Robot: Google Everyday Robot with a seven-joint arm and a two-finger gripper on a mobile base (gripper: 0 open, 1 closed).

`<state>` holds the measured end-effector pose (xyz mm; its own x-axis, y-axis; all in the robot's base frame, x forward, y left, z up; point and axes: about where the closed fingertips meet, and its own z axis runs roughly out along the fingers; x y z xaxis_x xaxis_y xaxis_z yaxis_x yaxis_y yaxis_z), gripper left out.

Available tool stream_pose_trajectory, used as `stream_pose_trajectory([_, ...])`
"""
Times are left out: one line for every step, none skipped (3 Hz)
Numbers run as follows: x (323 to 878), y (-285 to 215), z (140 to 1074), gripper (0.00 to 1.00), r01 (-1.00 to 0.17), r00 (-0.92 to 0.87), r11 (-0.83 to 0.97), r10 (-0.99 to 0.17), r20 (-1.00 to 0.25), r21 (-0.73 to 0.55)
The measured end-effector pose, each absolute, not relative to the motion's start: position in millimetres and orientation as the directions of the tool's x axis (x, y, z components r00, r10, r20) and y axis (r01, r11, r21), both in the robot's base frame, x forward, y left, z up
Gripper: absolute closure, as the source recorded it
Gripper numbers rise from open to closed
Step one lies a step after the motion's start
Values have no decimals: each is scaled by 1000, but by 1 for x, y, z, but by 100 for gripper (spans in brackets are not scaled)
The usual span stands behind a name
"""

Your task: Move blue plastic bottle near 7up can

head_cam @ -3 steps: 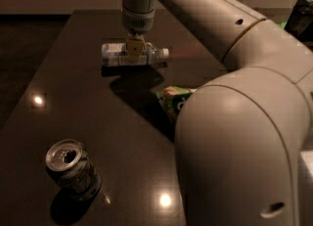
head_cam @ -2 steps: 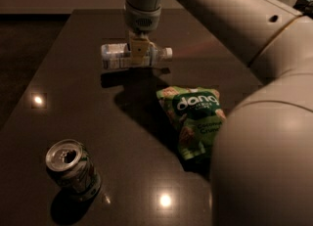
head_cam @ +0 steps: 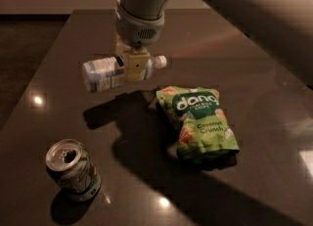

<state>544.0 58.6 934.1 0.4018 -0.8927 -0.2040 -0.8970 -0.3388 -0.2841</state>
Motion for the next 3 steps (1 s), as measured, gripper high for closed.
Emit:
stream_pose_trajectory([478,87,932,100,-821,549,-488,-816,-181,-295])
stream_pose_trajectory([453,107,921,100,-783,608,-554,-778,-157,-283])
stream_pose_trajectory([441,123,909,100,-759,639,-593,-756,-138,-268])
